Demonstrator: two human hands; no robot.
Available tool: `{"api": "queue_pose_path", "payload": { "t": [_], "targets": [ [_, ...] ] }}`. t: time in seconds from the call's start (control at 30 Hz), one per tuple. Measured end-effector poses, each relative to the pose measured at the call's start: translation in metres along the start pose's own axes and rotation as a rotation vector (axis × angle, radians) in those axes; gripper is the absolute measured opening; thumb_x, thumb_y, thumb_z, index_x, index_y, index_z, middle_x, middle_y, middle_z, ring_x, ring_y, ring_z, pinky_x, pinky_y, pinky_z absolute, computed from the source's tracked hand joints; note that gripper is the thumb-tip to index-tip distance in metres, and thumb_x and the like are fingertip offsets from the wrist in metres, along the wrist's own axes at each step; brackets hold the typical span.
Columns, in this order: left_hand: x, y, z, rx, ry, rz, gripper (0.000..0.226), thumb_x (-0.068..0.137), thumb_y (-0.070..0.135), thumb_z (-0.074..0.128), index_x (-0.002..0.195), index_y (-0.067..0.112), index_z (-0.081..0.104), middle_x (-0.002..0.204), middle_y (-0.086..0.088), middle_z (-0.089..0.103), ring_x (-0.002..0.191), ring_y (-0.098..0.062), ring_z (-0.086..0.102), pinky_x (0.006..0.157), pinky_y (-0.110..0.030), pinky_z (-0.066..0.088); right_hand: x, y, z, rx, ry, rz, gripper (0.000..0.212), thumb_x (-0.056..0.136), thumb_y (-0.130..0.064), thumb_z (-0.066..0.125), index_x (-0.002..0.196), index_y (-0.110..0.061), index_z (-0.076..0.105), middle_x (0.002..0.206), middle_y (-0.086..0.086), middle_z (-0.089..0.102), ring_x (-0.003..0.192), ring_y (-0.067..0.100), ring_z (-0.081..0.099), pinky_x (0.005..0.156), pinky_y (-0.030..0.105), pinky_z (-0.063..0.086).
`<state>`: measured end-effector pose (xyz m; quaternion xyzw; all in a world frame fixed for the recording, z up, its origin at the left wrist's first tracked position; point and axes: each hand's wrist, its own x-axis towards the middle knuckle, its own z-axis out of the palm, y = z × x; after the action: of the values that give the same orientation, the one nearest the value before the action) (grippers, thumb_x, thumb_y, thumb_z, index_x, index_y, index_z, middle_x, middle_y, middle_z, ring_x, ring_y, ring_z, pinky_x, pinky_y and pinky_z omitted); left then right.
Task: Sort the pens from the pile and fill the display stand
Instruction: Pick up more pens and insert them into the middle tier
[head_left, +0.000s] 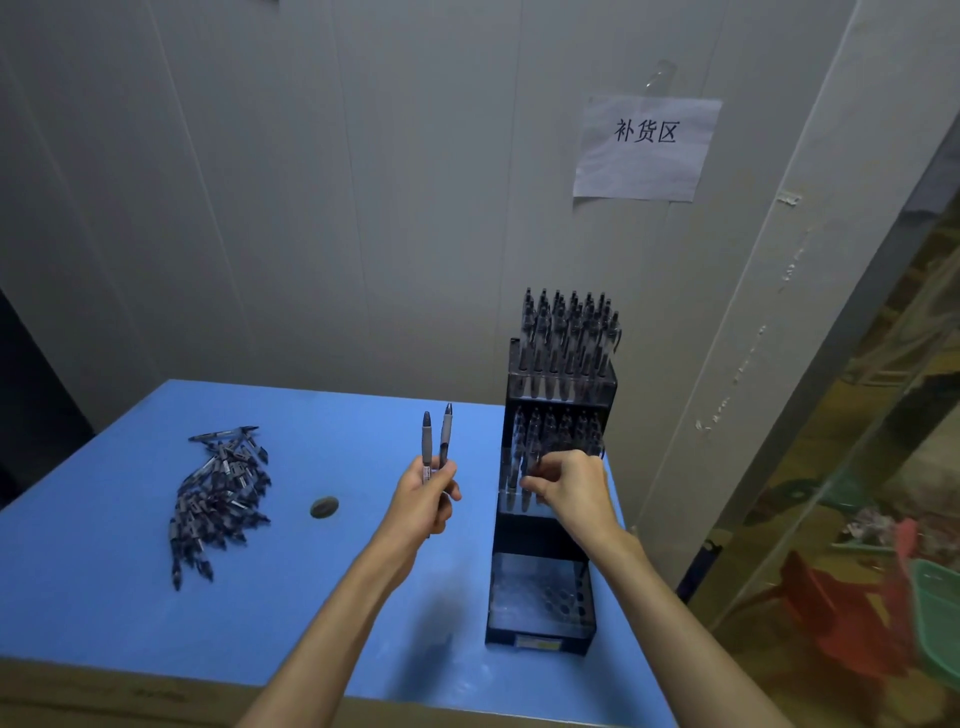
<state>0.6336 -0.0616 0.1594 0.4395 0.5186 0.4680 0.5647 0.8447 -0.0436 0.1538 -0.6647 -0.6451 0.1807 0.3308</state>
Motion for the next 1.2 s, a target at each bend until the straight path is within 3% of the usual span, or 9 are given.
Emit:
{"api": "queue_pose_path", "payload": {
  "t": [0.13,0.23,0.33,0.47,0.57,0.67,0.8,0.97,1.2],
  "targets": [
    [-0.002,0.000,0.001,-0.015,-0.015,0.031,0.018,0.104,0.025,0.056,0.112,0.010,0.062,0.079,-0.007,0.056,0.050,-0.012,0.042,0.043,-0.020,0.031,-0.001,0.002,-0.001,-0.016,-0.007,-0.013,0.018,0.077,-0.031,0.086,0.073,-0.018,0.074,0.063,-0.008,0.067,0.064,0.005,0.066,0.071,0.033,0.059],
    [-0.004,0.000,0.000,0.045,-0.030,0.081,0.019,0.104,0.029,0.055,0.111,0.019,0.070,0.081,-0.004,0.056,0.052,-0.012,0.042,0.043,-0.018,0.030,0.000,0.002,-0.010,-0.022,-0.001,-0.022,0.025,0.075,-0.036,0.087,0.084,-0.014,0.079,0.072,-0.008,0.073,0.071,0.001,0.067,0.076,0.026,0.059],
    [-0.006,0.002,0.002,0.061,-0.041,0.109,0.020,0.104,0.031,0.056,0.111,0.022,0.072,0.080,-0.001,0.059,0.053,-0.011,0.043,0.045,-0.018,0.032,-0.003,-0.008,-0.026,-0.026,0.068,-0.075,0.022,0.076,-0.036,0.086,0.084,-0.016,0.079,0.073,-0.009,0.073,0.072,0.000,0.067,0.076,0.024,0.059],
    [-0.007,0.008,0.011,0.020,-0.002,0.106,0.020,0.099,0.031,0.064,0.105,0.011,0.066,0.080,-0.008,0.072,0.049,-0.014,0.045,0.045,-0.021,0.034,-0.009,-0.028,-0.041,0.009,0.160,-0.221,0.012,0.080,-0.028,0.083,0.085,-0.020,0.077,0.076,-0.013,0.070,0.073,0.001,0.066,0.074,0.026,0.059],
    [-0.007,0.012,0.017,0.017,0.001,0.102,0.019,0.095,0.028,0.070,0.098,0.009,0.067,0.084,-0.008,0.075,0.046,-0.015,0.045,0.044,-0.020,0.035,-0.011,-0.041,-0.042,0.051,0.146,-0.374,0.015,0.079,-0.018,0.084,0.092,-0.022,0.077,0.085,-0.014,0.067,0.073,0.003,0.065,0.071,0.026,0.058],
    [-0.006,0.013,0.021,0.074,-0.052,0.091,0.013,0.091,0.020,0.076,0.097,0.011,0.069,0.080,-0.002,0.071,0.049,-0.013,0.047,0.047,-0.020,0.037,-0.012,-0.049,-0.039,0.029,0.106,-0.450,0.023,0.078,-0.015,0.084,0.099,-0.022,0.078,0.095,-0.013,0.062,0.075,0.005,0.059,0.068,0.018,0.052],
    [-0.009,0.012,0.022,0.125,-0.129,0.089,0.015,0.090,0.015,0.076,0.103,0.010,0.070,0.069,0.006,0.064,0.052,-0.010,0.048,0.050,-0.021,0.037,-0.012,-0.049,-0.034,-0.136,0.045,-0.530,0.021,0.081,-0.020,0.082,0.101,-0.020,0.079,0.098,-0.010,0.061,0.093,0.003,0.045,0.072,0.009,0.037],
    [-0.009,0.014,0.021,0.157,-0.102,0.097,0.013,0.090,0.020,0.076,0.100,0.013,0.073,0.086,-0.015,0.073,0.051,-0.009,0.050,0.048,-0.019,0.038,-0.014,-0.046,-0.033,-0.233,-0.006,-0.573,0.016,0.083,-0.024,0.080,0.099,-0.024,0.077,0.094,-0.011,0.057,0.092,0.004,0.040,0.071,0.012,0.033],
    [-0.012,0.020,0.021,0.144,-0.107,0.088,0.022,0.103,0.029,0.058,0.104,0.012,0.070,0.088,-0.004,0.078,0.053,-0.011,0.042,0.047,-0.018,0.033,-0.011,-0.037,-0.035,-0.347,0.008,-0.576,0.009,0.089,-0.020,0.074,0.095,-0.021,0.067,0.093,-0.010,0.055,0.087,0.008,0.037,0.065,0.036,0.051]
  ]
}}
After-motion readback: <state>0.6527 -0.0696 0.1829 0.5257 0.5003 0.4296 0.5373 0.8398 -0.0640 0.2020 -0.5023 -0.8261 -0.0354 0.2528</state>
